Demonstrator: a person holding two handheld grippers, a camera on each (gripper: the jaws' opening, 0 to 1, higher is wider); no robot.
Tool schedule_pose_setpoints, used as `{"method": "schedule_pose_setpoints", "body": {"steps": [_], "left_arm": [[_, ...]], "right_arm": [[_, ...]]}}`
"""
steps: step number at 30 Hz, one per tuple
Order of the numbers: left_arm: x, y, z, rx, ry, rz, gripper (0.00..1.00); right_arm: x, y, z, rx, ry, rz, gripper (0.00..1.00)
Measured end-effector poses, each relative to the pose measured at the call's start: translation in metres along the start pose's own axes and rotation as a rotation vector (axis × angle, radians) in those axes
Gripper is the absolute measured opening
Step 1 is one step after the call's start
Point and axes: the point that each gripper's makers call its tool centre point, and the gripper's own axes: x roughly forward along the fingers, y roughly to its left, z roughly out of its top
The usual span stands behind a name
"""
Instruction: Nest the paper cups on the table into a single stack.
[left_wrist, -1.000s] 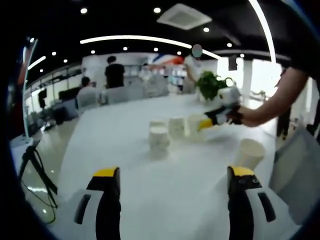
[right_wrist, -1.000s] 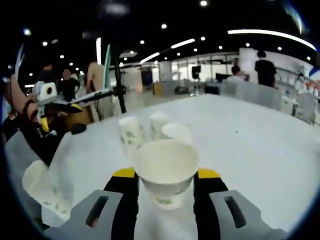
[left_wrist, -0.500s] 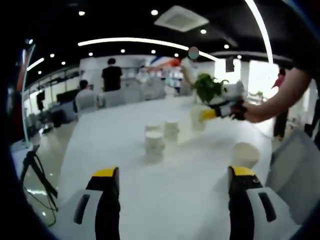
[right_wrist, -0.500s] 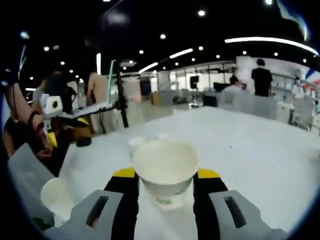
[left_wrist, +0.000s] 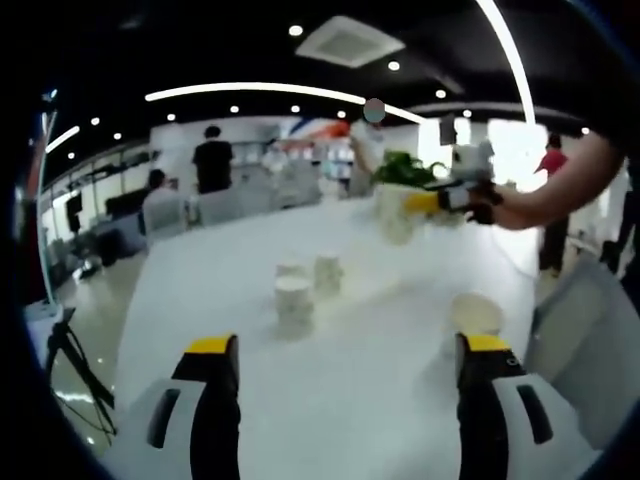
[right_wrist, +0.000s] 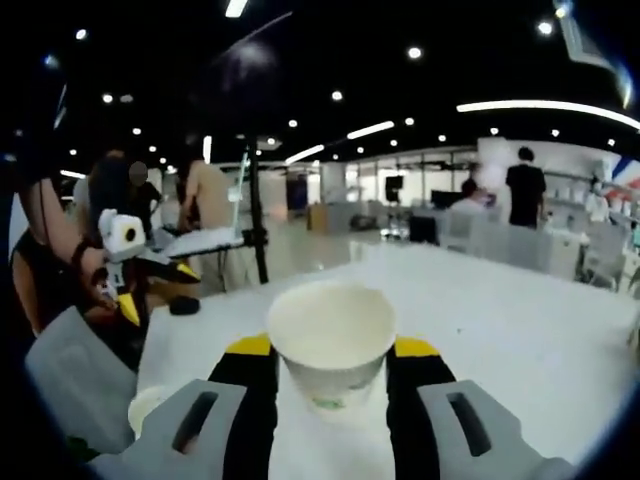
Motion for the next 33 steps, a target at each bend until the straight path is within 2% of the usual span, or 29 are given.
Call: {"method": "schedule_pose_setpoints", "body": {"steps": [6, 8, 18, 22, 33], "left_arm": [[0.001, -0.006, 0.003, 0.013, -0.001, -0.014, 0.87], [0.001, -0.006, 0.003, 0.014, 0.001, -0.014, 0.87], [0.0, -0.011, 0.006, 0.026, -0.009, -0.016, 0.87], [0.001, -0.013, 0.006, 0.026, -0.011, -0.017, 0.87], [0.001, -0.017, 0.009, 0.042, -0.01, -0.021, 0.87]], "right_arm": [[-0.009, 0.012, 0.02, -0.039, -0.024, 0.014, 0.38], [-0.011, 0.016, 0.026, -0.023, -0.038, 0.021, 0.38], [-0.023, 0.036, 0.054, -0.054, -0.083, 0.047, 0.38], [-0.028, 0.047, 0.058, -0.058, -0.091, 0.061, 0.38], [-0.038, 0.077, 0.053, -0.042, -0.085, 0.114, 0.38]]}}
